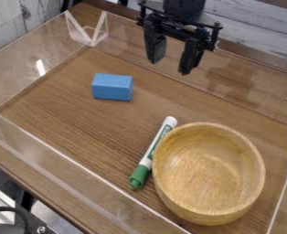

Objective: Put the blue block in the brown bowl

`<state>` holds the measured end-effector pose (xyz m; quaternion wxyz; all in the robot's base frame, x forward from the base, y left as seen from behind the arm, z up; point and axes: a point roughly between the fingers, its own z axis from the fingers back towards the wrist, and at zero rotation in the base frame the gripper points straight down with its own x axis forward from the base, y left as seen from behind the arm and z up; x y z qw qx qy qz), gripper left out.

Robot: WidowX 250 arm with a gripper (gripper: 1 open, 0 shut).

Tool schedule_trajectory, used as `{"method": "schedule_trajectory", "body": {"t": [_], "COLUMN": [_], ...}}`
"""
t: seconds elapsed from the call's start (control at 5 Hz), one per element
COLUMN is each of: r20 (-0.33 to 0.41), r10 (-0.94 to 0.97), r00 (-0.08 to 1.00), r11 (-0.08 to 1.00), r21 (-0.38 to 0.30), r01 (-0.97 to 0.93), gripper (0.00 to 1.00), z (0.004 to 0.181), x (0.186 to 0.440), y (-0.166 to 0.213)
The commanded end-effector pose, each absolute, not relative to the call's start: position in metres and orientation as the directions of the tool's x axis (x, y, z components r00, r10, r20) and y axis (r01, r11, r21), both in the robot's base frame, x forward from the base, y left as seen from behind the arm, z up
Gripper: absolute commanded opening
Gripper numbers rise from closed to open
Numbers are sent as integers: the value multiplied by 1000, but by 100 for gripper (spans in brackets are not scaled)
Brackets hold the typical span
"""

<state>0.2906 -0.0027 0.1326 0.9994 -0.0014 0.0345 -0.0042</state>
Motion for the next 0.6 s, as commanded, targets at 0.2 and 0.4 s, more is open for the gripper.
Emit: {"method": "schedule_trajectory", "body": {"t": [0.2, 0.4], "r20": [-108, -118], "r10": [-287, -409], "r00": [952, 905], "r11": [957, 911], "r21": [2, 2], "r01": [289, 412], "gripper": [100, 100], "z": [124, 120], "x": [295, 297], "y": [22, 32]}}
